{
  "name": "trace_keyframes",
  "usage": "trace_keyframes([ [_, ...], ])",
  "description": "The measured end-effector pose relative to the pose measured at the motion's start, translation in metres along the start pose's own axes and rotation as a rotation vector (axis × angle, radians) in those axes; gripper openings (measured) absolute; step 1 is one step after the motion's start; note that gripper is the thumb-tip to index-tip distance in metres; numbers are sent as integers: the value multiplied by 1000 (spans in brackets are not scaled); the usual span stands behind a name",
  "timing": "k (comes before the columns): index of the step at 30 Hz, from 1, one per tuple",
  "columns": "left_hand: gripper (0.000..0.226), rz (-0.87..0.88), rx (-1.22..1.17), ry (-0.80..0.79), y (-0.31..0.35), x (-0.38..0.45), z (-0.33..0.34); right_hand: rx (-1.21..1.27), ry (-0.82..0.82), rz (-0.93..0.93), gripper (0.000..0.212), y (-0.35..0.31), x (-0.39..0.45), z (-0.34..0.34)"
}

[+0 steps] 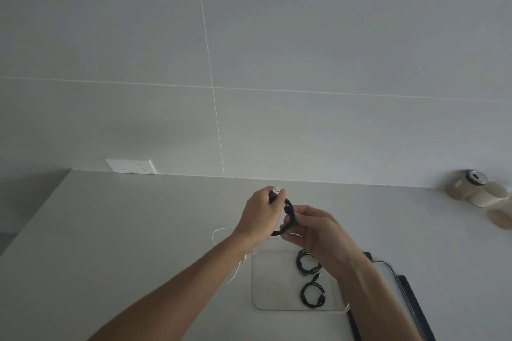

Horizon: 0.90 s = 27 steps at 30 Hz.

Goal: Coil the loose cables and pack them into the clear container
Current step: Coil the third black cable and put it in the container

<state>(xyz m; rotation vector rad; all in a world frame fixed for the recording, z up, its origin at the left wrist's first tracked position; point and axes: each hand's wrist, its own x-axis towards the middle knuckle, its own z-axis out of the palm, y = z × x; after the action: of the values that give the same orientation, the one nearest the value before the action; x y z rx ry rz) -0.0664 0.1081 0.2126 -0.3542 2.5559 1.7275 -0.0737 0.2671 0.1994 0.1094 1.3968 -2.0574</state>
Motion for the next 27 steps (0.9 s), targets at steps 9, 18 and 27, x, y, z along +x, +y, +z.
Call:
trace_keyframes([
  [9,47,-30,11,-6,-3,3,4,84,88,-83,21,9,0,6],
  [18,38,-253,-296,-207,3,8,3,-56,148,-247,13,6,3,1],
  [27,47,-5,67,-75,-2,14,8,-748,380,-366,15,7,4,16],
])
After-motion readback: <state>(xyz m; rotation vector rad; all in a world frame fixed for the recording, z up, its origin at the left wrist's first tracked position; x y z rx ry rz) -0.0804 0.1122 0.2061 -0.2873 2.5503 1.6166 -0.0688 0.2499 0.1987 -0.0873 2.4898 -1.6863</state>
